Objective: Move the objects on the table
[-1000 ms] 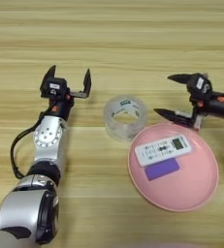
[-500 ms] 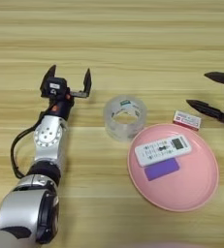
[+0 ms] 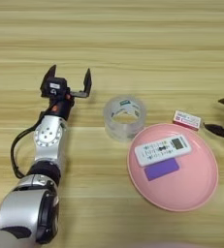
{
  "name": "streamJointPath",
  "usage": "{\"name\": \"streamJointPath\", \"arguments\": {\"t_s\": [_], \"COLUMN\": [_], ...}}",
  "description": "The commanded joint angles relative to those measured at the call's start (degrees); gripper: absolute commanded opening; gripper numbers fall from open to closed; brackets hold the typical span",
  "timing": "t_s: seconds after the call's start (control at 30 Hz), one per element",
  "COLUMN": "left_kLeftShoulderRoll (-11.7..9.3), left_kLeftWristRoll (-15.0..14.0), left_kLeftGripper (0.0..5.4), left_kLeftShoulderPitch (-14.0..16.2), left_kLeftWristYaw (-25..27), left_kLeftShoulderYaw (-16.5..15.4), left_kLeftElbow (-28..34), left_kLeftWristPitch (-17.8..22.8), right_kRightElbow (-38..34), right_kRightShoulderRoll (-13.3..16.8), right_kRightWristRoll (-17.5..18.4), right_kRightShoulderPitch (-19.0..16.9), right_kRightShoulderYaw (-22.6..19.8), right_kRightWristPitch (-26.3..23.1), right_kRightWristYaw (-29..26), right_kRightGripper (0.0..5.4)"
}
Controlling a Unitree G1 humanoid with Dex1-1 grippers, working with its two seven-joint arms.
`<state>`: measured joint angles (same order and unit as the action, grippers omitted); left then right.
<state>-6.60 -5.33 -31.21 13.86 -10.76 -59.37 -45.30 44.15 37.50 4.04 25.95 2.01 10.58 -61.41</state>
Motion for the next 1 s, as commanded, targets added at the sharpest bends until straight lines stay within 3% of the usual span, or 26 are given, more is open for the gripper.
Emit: {"name": "streamJointPath", "arguments": {"t_s": [0.03, 0.7, 1.0], "left_kLeftShoulderRoll": [-0.2, -0.2, -0.2], "left_kLeftWristRoll": [-0.4, -0.4, -0.4], "left_kLeftGripper": [5.4, 5.4, 5.4], "left_kLeftShoulderPitch": [-0.8, -0.4, -0.3], "left_kLeftWristYaw": [0.2, 0.5, 0.6], "left_kLeftShoulderYaw": [0.0, 0.0, 0.0], "left_kLeftElbow": [-0.4, 0.0, 0.0], "left_kLeftWristPitch": [0.6, 0.6, 0.6], "right_kRightElbow": [2.8, 8.3, 12.1], "right_kRightShoulderRoll": [-0.1, -4.0, -6.4], "right_kRightWristRoll": [-1.0, -3.0, -4.1], "right_kRightShoulderPitch": [2.2, 3.9, 6.2], "right_kRightShoulderYaw": [0.5, 3.0, 3.5], "right_kRightWristPitch": [1.9, 3.7, 3.9], "right_kRightWristYaw": [-0.7, -1.6, 0.5], "right_kRightGripper": [5.34, 5.34, 5.34]}}
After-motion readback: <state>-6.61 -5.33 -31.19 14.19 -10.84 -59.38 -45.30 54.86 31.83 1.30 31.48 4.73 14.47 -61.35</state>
